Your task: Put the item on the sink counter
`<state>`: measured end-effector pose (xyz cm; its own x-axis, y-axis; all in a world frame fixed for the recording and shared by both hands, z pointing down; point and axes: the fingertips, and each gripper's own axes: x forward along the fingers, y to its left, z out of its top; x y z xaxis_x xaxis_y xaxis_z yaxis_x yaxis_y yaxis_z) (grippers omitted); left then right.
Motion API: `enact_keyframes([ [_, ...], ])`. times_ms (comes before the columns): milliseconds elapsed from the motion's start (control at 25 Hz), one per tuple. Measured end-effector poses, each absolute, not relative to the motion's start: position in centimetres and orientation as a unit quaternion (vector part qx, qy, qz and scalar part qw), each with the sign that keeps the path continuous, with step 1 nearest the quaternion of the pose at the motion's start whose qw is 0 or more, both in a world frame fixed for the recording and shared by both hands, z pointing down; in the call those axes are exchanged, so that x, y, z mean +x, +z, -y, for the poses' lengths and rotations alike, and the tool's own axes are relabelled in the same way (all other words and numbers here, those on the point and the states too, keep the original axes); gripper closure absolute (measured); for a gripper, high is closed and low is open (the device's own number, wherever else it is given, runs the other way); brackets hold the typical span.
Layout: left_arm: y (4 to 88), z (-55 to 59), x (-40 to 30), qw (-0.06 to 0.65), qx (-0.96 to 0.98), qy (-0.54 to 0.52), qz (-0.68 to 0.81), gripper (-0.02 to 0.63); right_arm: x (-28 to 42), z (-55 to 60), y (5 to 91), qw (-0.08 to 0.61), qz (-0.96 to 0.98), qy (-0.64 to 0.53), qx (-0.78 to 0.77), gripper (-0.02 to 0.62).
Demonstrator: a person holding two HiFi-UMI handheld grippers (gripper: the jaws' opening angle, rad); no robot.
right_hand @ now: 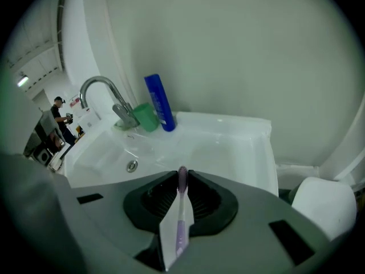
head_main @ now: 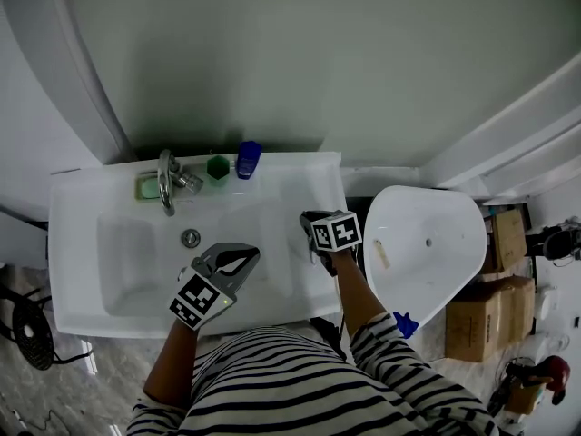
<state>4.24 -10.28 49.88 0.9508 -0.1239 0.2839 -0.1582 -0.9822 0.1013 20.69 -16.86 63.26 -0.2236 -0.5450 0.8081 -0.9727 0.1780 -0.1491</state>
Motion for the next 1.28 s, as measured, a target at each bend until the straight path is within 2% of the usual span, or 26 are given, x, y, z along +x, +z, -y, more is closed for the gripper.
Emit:
enact_keyframes([
  [640,49.6,10.8,1.1,0.060,0.983,0.138,0.109,0.600,10.3,26.4,45.9,0.182,0.825,0.169,0.507,0.538],
  [1040,50.2,11.3,-1.1,0.070,0.979,0.143,0.129,0.600,5.8,32.1,41.4,0.097,0.851,0.123,0.501,0.538],
  [1280,50.5,12.0,-2.3,0.078,0.976,0.143,0.142,0.600,3.8,35.1,42.1,0.088,0.851,0.106,0.506,0.538],
])
